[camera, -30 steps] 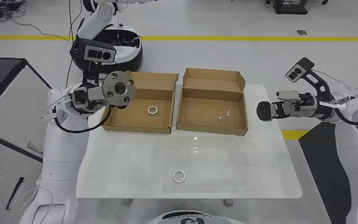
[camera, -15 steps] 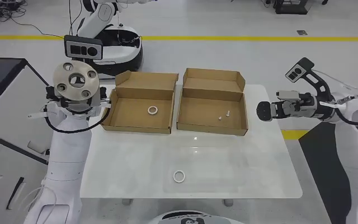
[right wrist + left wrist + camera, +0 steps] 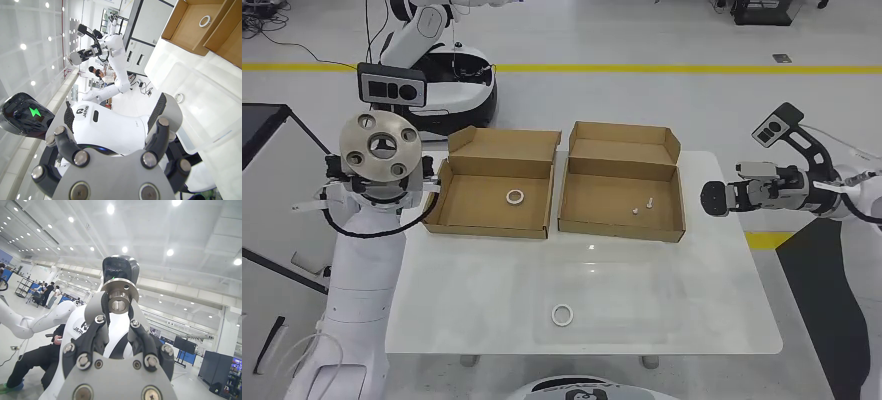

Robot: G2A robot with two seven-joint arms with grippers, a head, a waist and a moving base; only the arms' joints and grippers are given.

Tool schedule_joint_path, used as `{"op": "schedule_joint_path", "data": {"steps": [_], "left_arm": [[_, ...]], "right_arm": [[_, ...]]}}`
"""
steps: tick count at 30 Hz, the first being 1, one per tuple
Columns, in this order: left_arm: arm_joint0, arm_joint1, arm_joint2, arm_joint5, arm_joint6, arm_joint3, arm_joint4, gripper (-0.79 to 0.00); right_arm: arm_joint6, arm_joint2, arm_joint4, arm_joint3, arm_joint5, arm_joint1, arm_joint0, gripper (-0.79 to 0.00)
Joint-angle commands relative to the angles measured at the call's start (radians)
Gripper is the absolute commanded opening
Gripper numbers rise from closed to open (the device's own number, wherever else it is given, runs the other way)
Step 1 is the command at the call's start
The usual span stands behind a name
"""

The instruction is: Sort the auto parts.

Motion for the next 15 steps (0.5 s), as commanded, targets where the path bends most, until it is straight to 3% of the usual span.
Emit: {"op": "schedule_joint_path", "data": {"steps": [1, 8, 15], "left_arm": [[0.0, 0.0, 0.0, 0.0, 0.0, 0.0, 0.0, -0.785], [0.004, 0.0, 0.0, 0.007, 0.014, -0.005, 0.005, -0.785], [-0.018, 0.018, 0.003, 0.172, 0.103, 0.025, 0.283, -0.785]], "right_arm": [[0.0, 0.0, 0.0, 0.0, 0.0, 0.0, 0.0, 0.0], [0.0, 0.0, 0.0, 0.0, 0.0, 0.0, 0.0, 0.0], [0.0, 0.0, 0.0, 0.0, 0.0, 0.0, 0.0, 0.0]]}}
